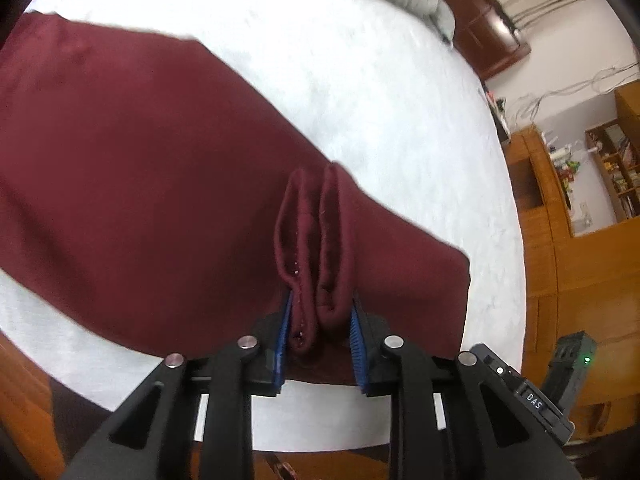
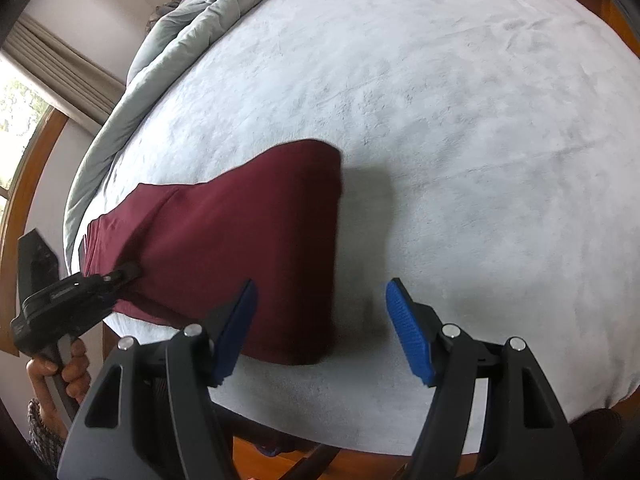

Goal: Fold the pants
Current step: 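Lay the folded section down with the left tool and open the right tool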

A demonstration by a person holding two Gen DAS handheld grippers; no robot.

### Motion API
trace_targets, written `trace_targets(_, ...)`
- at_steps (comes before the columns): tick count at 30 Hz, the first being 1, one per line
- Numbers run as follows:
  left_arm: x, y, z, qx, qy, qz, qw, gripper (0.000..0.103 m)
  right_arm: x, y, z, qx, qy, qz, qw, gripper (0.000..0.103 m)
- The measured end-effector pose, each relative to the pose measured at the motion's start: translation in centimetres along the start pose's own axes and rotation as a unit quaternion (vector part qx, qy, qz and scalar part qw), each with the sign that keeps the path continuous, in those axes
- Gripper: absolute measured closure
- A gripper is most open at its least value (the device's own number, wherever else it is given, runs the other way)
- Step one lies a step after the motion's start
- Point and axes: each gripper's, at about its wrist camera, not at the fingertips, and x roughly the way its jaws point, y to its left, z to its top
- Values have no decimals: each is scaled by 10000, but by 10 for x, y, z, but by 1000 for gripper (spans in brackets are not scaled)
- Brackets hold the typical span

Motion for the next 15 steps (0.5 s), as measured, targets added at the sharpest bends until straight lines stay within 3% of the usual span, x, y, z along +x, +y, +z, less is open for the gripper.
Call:
trace_targets(3, -18, 14, 4, 28, -273, 181, 9995, 77, 0, 1, 0, -8, 0, 28, 10000, 36)
trace_targets(8, 12, 40, -7, 19, -2, 555, 9985, 76, 9, 4, 2, 17, 178, 170, 9997, 36)
trace_targets(11, 23, 39, -9, 7, -83, 526, 9986, 72, 17, 8, 3, 6, 326, 273, 9991, 35)
trace_targets(15, 10, 29, -6, 61, -77, 521, 9986, 62, 28, 11, 6, -27, 557, 401, 9976, 33)
